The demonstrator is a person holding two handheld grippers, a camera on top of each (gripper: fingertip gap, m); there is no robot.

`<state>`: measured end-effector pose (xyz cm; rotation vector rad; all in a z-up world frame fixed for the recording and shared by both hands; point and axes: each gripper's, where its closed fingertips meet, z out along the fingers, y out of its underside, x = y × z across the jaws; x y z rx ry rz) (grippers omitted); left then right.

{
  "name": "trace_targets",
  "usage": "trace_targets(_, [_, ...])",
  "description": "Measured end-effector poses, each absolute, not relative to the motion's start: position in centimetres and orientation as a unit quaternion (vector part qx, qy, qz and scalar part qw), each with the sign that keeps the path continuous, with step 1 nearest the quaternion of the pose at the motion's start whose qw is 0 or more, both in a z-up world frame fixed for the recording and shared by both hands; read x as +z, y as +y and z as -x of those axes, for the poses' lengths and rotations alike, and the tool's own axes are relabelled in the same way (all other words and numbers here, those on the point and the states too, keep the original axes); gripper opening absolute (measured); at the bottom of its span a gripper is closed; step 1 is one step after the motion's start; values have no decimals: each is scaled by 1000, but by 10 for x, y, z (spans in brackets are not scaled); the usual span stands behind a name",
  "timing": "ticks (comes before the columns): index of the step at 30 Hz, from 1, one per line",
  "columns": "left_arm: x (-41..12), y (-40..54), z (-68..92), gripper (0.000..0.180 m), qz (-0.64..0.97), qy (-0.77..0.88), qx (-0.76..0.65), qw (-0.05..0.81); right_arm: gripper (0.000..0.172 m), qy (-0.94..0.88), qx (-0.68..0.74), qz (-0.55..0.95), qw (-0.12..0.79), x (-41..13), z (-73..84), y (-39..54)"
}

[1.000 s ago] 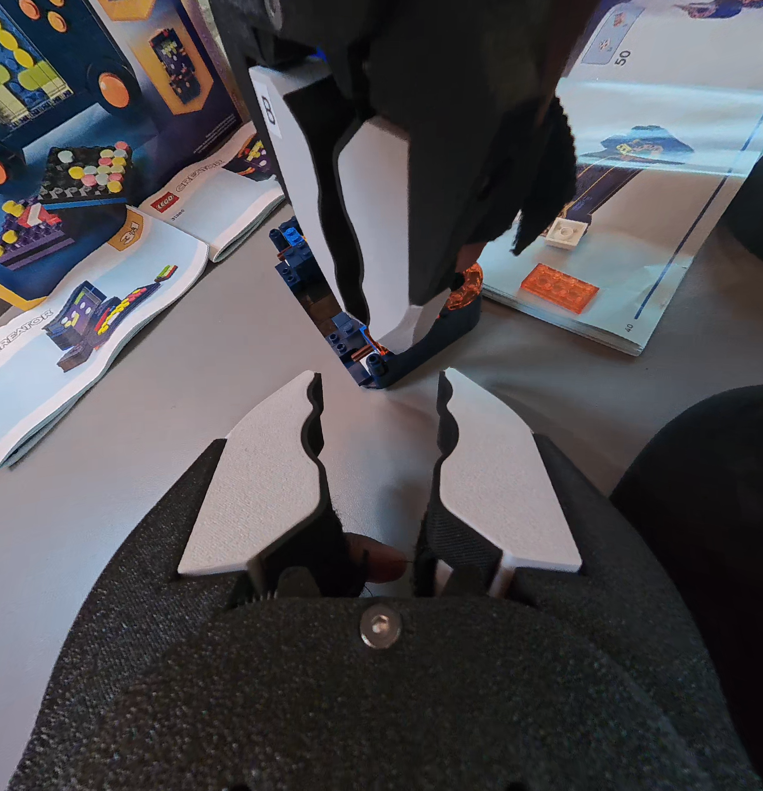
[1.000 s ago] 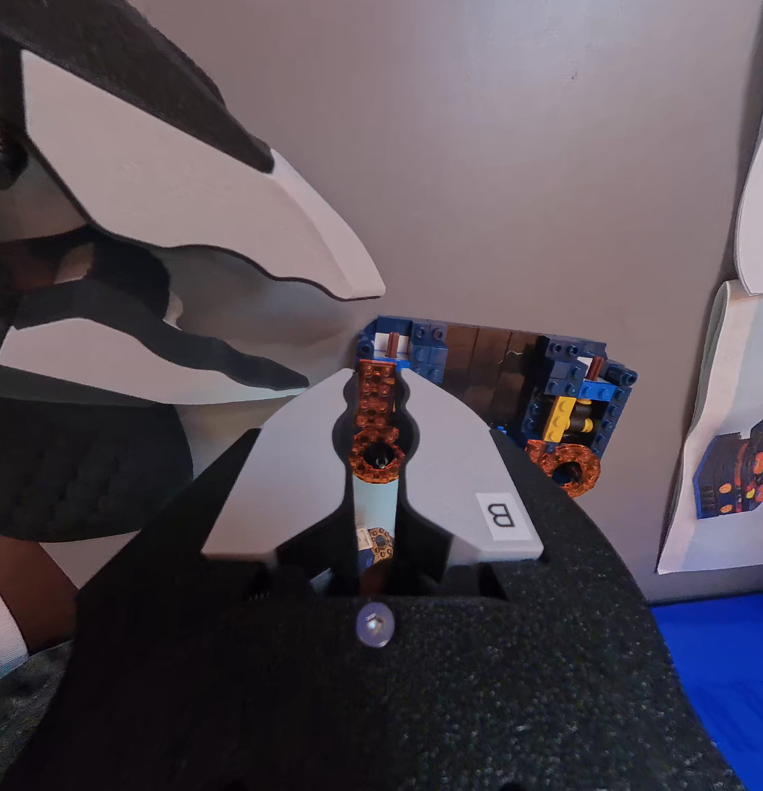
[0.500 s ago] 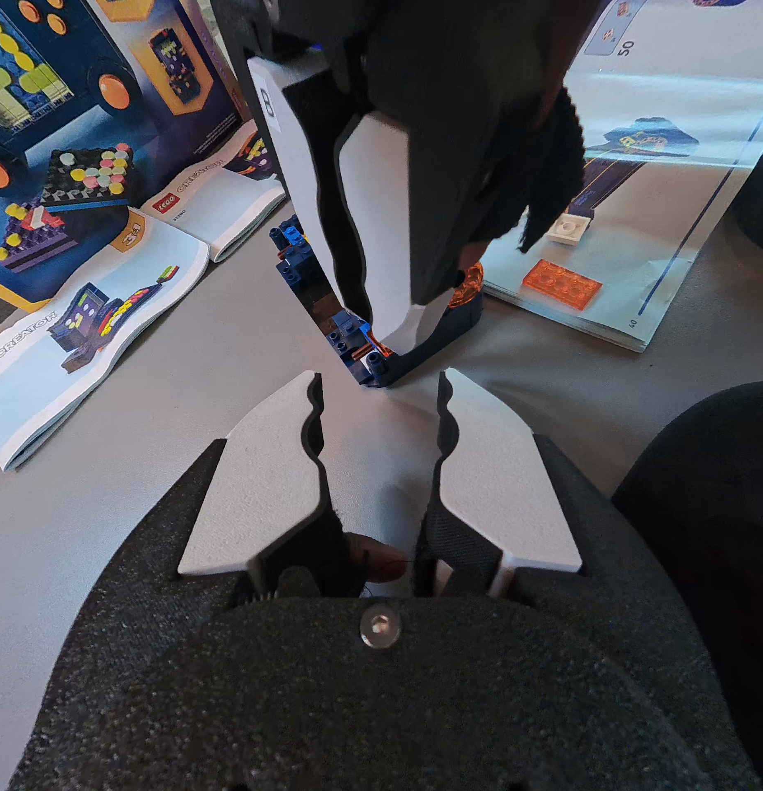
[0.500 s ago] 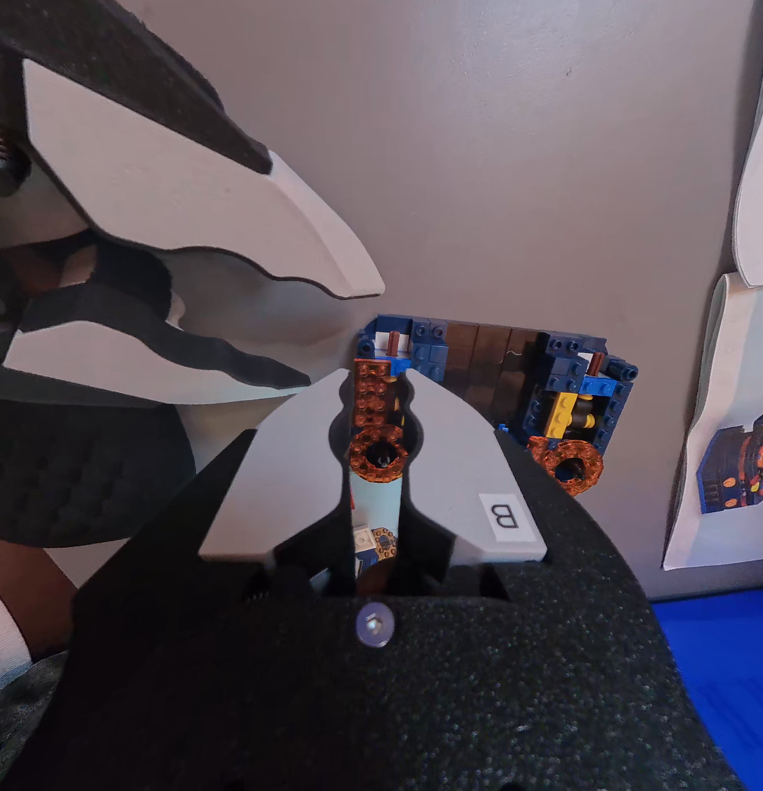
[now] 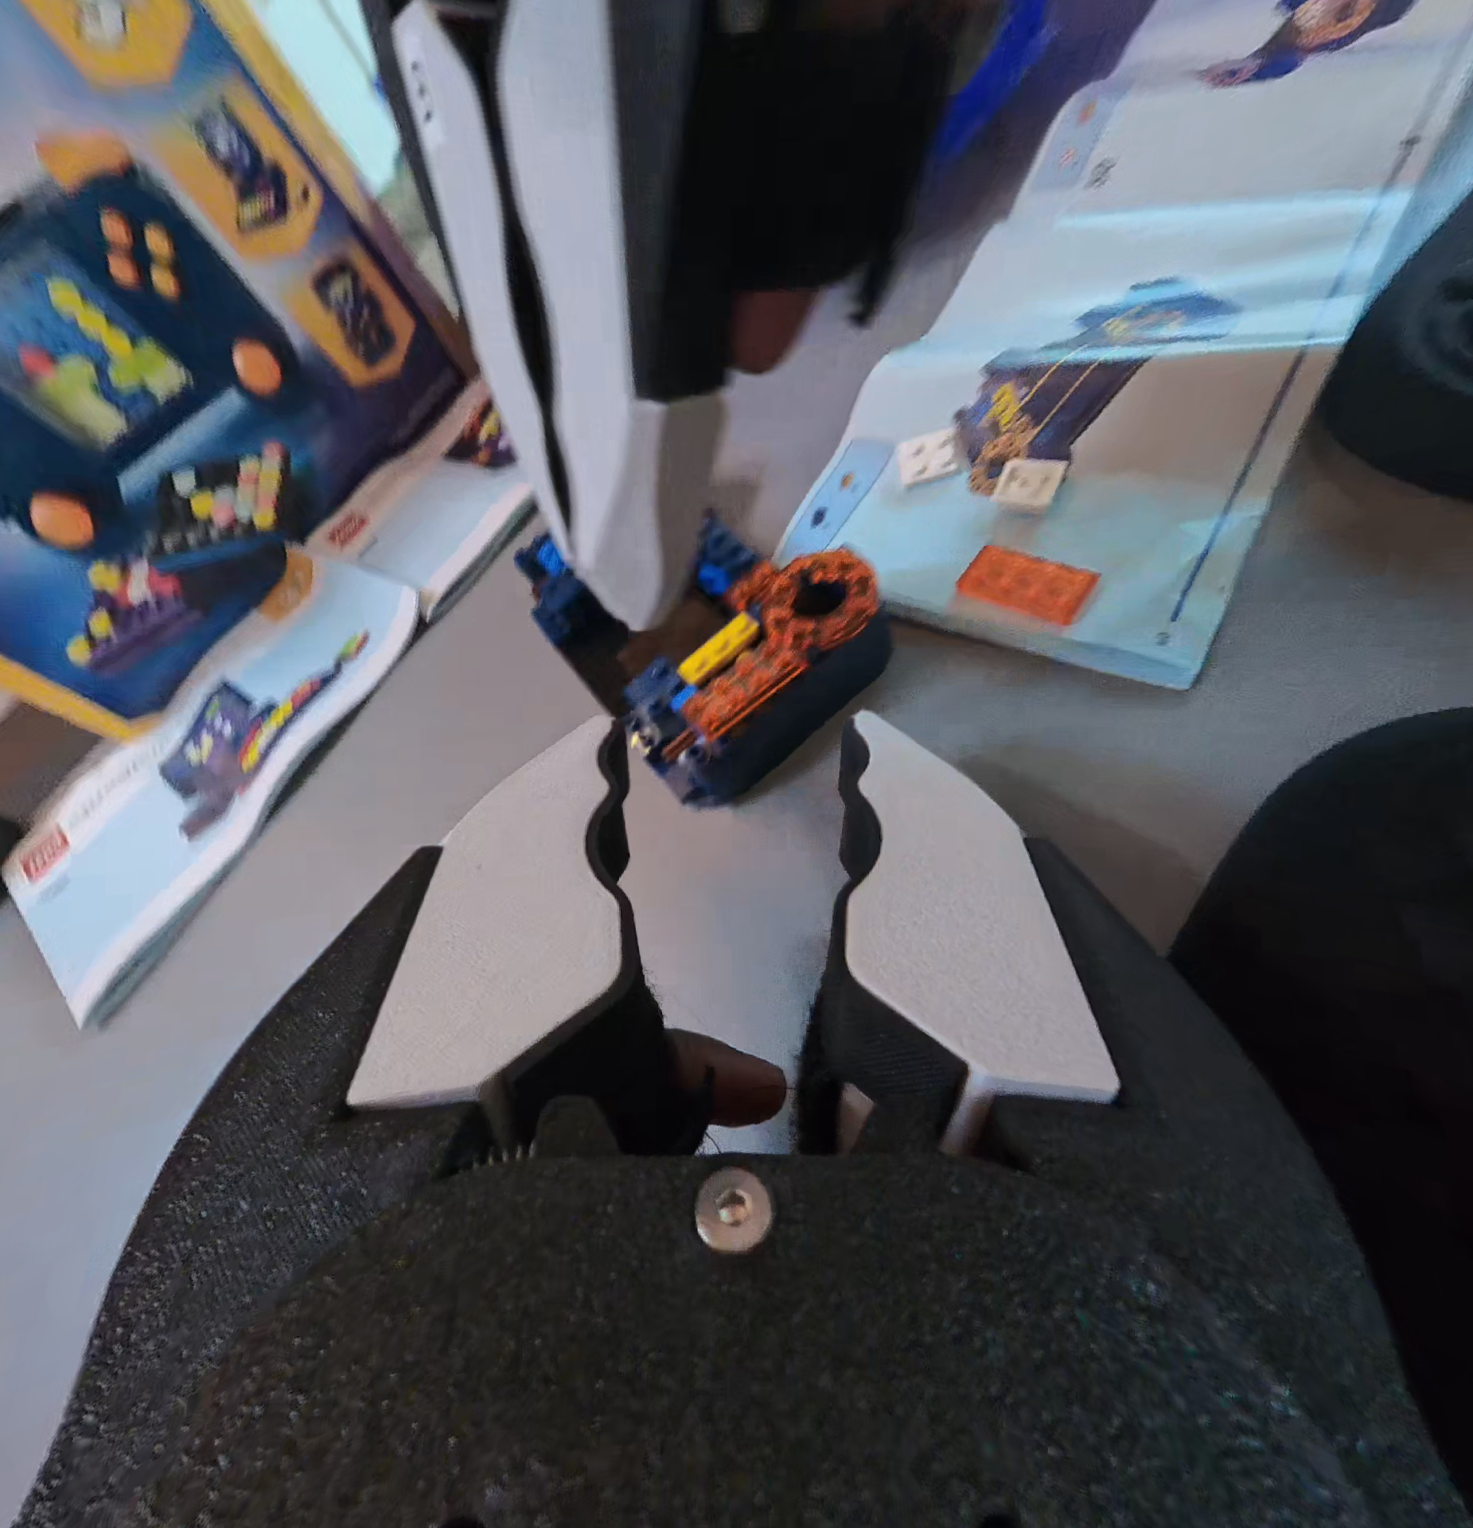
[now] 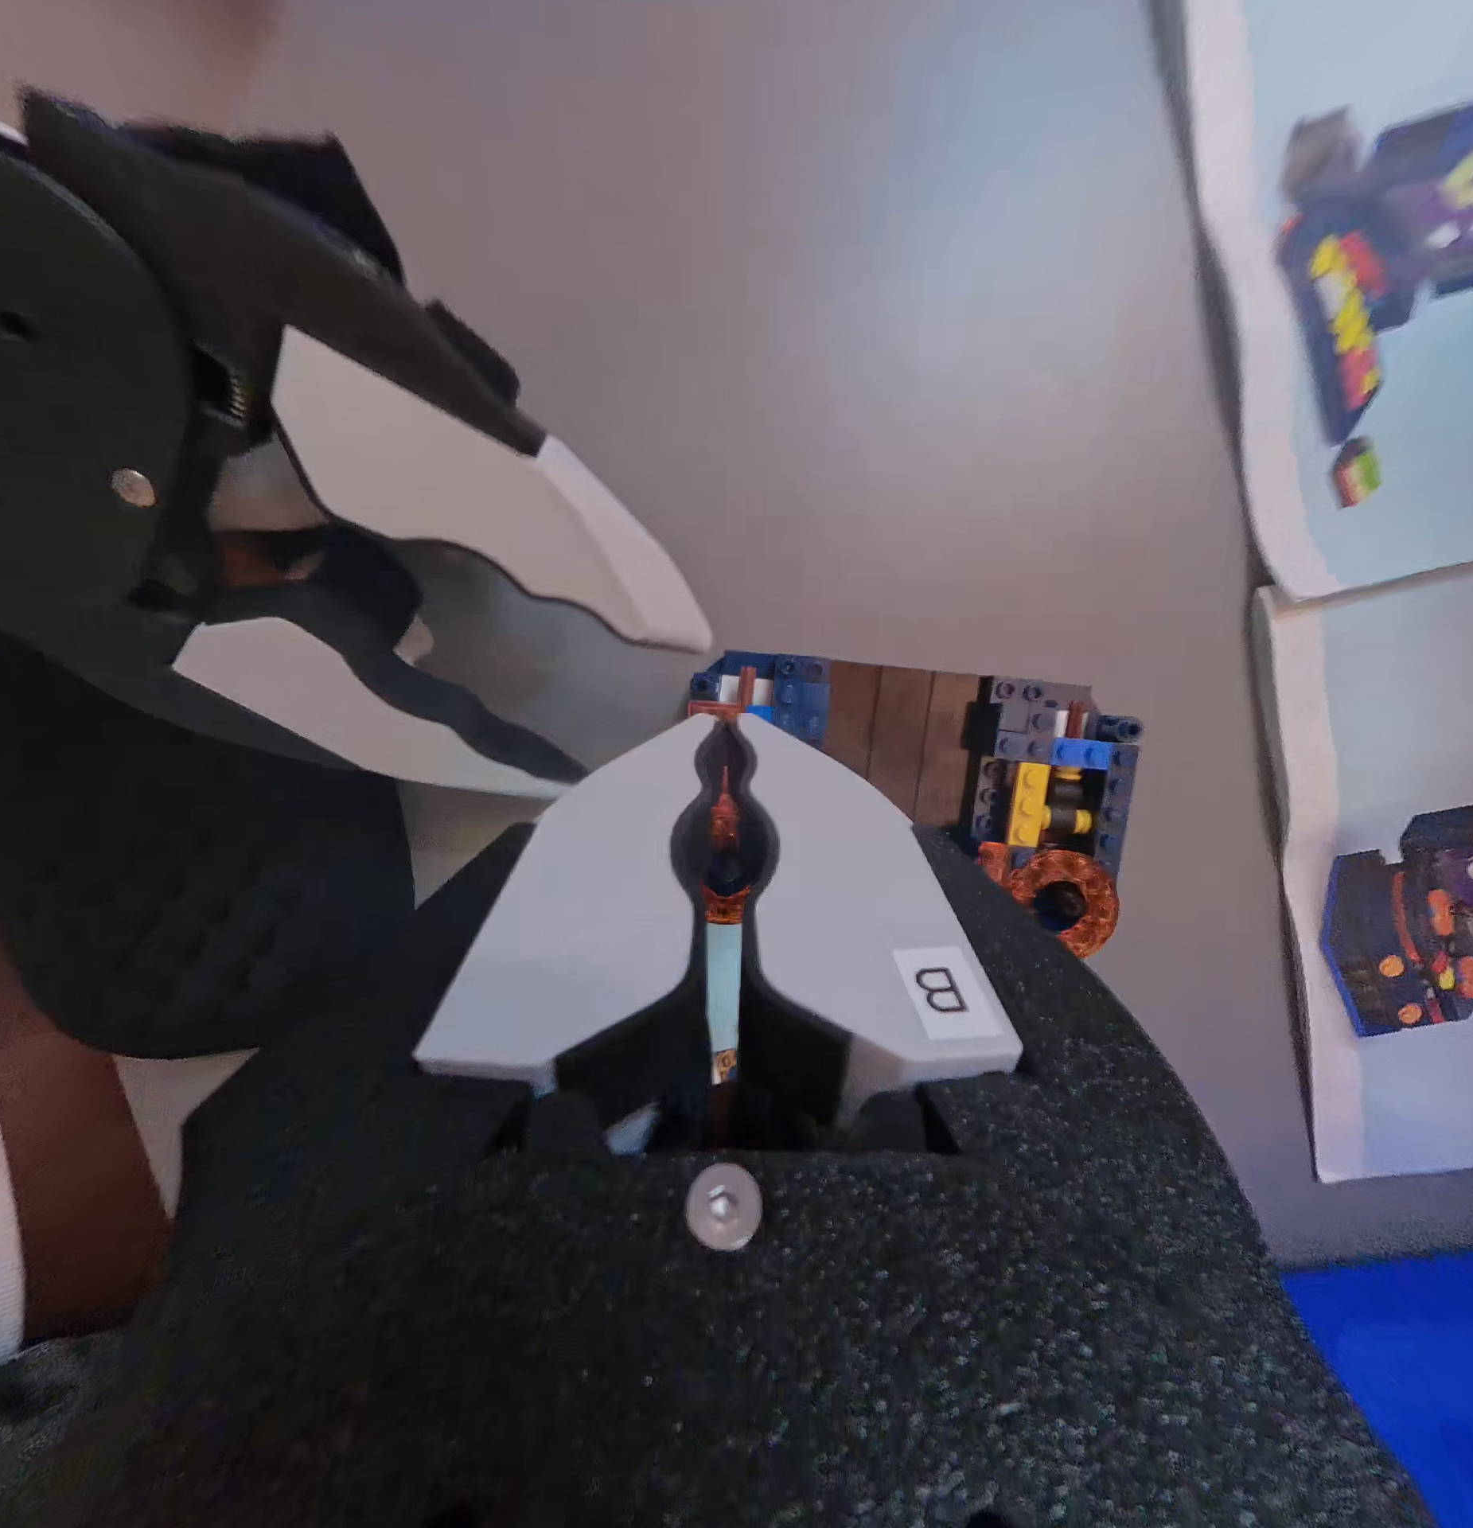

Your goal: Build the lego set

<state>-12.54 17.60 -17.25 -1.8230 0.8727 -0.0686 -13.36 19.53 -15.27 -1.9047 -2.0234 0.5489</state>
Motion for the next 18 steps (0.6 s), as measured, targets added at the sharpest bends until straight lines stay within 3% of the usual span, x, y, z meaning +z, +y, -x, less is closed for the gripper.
trace_targets(1, [-169,174,119,49,748,384,-29,541,0,-702,215,657,170,-148,132,196])
trace_targets(5, [-176,173,111,47,741,414,-21,529,0,-686,289,636,204,-149,123,190])
trace_targets(12, [-178,172,109,43,738,419,-31,528,0,-698,283,595,281,-165,120,187])
trace_targets(18, [-188,173,112,41,755,426,-14,499,0,-717,262,582,279,-174,122,185])
